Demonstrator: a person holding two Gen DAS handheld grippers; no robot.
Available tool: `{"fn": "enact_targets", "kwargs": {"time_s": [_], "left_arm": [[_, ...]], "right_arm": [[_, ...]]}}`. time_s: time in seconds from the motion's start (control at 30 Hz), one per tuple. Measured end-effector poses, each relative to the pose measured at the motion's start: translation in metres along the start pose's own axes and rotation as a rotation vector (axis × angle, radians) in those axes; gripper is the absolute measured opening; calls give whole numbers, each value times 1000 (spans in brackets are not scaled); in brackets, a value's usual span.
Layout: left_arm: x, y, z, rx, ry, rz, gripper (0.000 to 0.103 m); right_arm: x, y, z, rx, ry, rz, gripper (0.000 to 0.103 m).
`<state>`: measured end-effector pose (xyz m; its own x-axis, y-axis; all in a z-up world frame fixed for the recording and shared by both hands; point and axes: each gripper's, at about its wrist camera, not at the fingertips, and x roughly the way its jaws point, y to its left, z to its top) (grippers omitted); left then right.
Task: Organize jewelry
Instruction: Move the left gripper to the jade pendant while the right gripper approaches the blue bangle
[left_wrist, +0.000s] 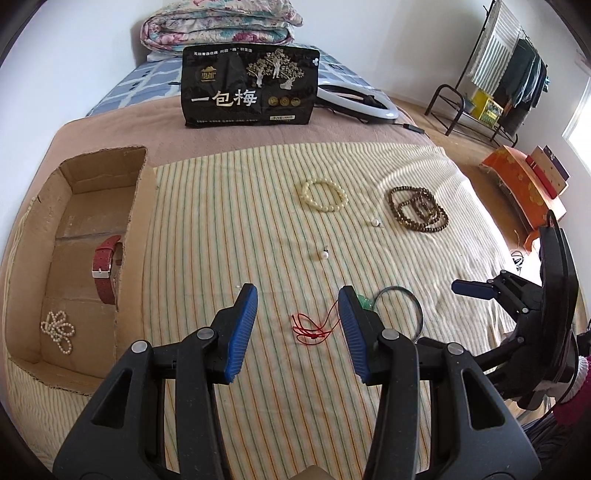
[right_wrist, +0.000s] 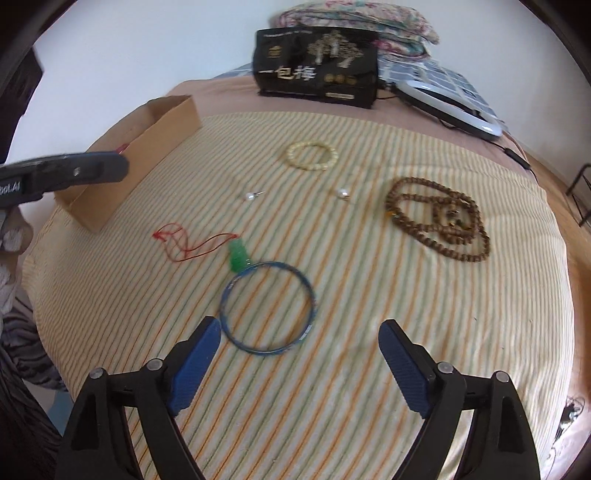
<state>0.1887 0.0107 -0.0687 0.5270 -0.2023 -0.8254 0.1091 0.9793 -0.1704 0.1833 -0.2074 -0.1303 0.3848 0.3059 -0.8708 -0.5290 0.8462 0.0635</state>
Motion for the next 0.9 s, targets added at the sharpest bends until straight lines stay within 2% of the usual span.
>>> {"fn": "enact_targets", "kwargs": {"time_s": [0.3,0.7,0.9], "left_arm": [[12,0,0,-4,24,-2,46],[29,-7,-1,0,67,-32,46],[39,-14,-4,11,91,-44,46]], "right_arm": [[26,25,1,-111,39,-3,93],[43,18,6,-98,51,-15,93],[43,9,7,-87,46,-5,86]]}}
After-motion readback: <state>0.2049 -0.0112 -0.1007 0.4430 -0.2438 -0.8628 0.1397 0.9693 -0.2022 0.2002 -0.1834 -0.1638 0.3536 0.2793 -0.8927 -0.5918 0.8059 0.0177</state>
